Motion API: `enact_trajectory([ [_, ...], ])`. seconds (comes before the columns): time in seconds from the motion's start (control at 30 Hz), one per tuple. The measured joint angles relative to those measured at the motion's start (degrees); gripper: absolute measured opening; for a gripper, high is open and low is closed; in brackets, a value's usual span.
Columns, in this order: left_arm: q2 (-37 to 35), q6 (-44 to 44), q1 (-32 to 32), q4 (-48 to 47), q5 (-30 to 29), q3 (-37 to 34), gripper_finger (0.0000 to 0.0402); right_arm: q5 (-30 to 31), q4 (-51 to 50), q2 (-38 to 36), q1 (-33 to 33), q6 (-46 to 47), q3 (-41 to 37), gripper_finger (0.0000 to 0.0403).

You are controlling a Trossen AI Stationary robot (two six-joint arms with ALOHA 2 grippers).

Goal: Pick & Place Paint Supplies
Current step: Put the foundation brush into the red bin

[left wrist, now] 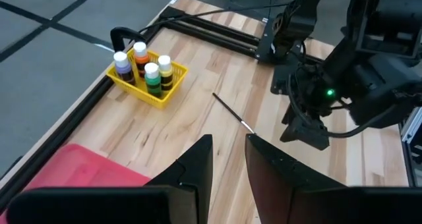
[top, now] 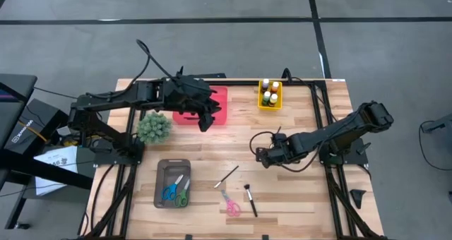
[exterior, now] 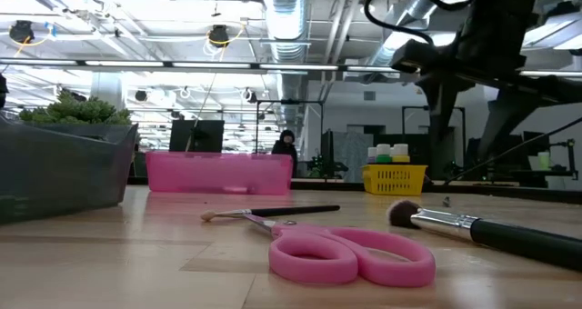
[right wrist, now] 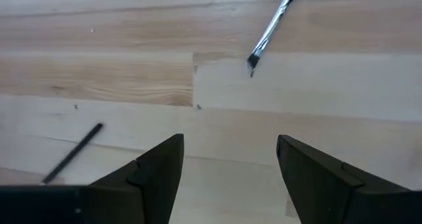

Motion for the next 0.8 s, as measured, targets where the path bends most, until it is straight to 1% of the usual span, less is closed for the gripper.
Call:
enact_trajectory([
  [0.17, 0.02, 0.62, 0.00, -0.33, -0.08, -0.66, 0.0084, 0.06, 1.48, 0.01, 0.23, 4.24, 0.00, 0.0239],
  [0.47, 0.01, 4.07, 0.02, -0.24, -0.12, -0.66, 0.0084, 0.68, 2.83, 0.93, 1.03, 20.00, -0.02, 0.0239],
  [0.6, 0.00, 7.40, 0.02, -0.24, -0.13, -0.66, 0.0084, 2.60, 5.09, 2.11, 1.05, 20.98, -0.04, 0.0239],
  [0.73, 0.00, 7.87, 0.39, 0.02, -0.13, -0.66, 0.0084, 3.58, 7.88, 3.27, 0.99, 22.38, 0.05, 0.0239],
  [0.8, -0.02, 7.87, 0.46, 0.11, -0.15, -0.64, 0.0084, 3.59, 7.70, 3.50, 1.01, 23.24, -0.13, 0.0239],
])
